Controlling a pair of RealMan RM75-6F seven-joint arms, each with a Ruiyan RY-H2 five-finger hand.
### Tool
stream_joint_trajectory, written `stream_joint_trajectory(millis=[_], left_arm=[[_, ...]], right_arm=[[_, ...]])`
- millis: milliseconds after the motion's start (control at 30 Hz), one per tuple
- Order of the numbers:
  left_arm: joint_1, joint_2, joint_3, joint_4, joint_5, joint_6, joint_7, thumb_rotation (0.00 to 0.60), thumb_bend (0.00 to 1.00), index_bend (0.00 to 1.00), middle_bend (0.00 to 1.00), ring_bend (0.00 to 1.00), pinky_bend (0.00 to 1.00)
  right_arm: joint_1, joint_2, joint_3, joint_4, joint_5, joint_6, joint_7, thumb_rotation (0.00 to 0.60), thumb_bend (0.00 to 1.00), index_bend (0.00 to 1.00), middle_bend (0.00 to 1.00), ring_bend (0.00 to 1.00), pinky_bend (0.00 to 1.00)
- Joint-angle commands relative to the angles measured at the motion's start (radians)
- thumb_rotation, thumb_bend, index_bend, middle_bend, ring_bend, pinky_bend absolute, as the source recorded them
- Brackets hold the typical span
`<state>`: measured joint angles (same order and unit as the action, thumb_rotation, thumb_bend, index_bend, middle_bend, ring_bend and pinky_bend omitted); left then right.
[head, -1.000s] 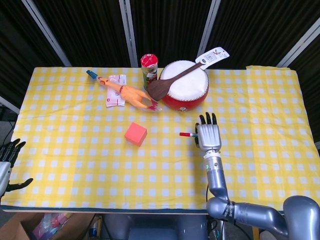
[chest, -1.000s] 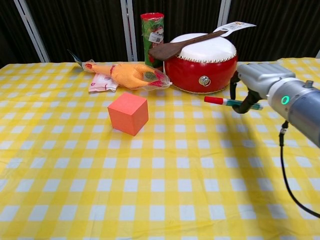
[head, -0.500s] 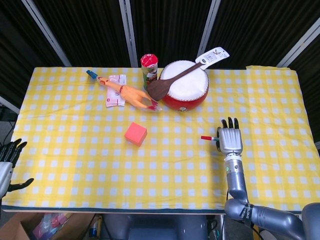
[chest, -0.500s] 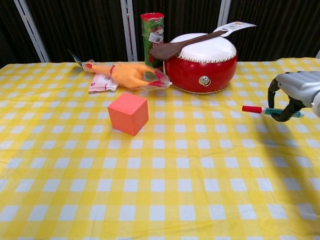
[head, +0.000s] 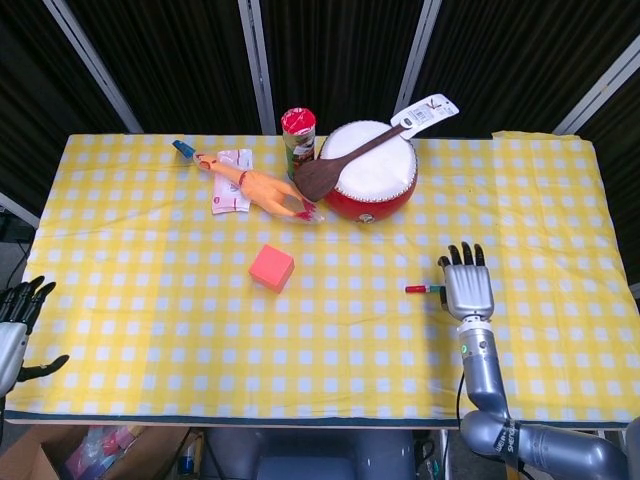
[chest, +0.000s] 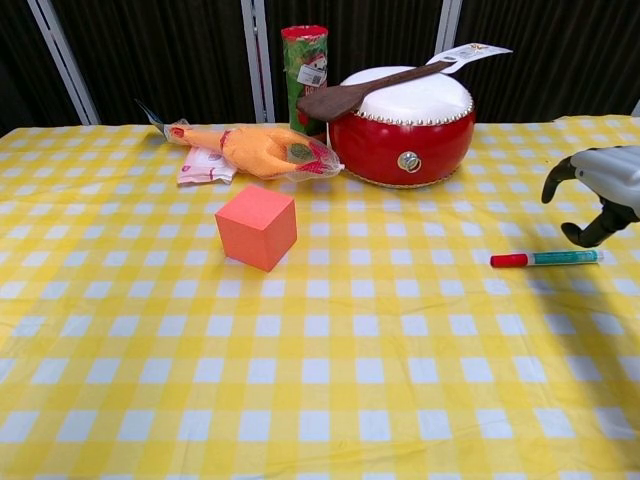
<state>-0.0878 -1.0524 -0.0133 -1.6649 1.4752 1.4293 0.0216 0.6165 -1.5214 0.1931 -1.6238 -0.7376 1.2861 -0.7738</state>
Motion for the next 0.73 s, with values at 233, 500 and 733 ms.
stream_joint_trajectory(millis=[233,500,733], left_arm=[[0.009,-0.015,-0.008,0.02,0.013,0.035,-0.009,0.6,0.01,0.0,0.0,0.0,0.0],[0.022,-0.046,-0.015,0.051,0.03,0.083,0.01,0.6,0.01,0.0,0.0,0.0,0.0],[0.036,-0.072,-0.022,0.071,0.046,0.129,0.036,0.6,0.01,0.0,0.0,0.0,0.0]], right_arm=[[-0.161,0.23,-0.122,-0.216,-0.294,0.103,0.224,0.6,0.54,0.22,0.1,0.0,0.02],[-0.35,0.411,-0.272,-0.186,-0.62,0.232,0.54,0.6,0.5,0.01,0.01,0.0,0.0],[-0.421,0.388,-0.303,-0.06,-0.744,0.295,0.622,0.6,0.49,0.0,0.0,0.0,0.0]])
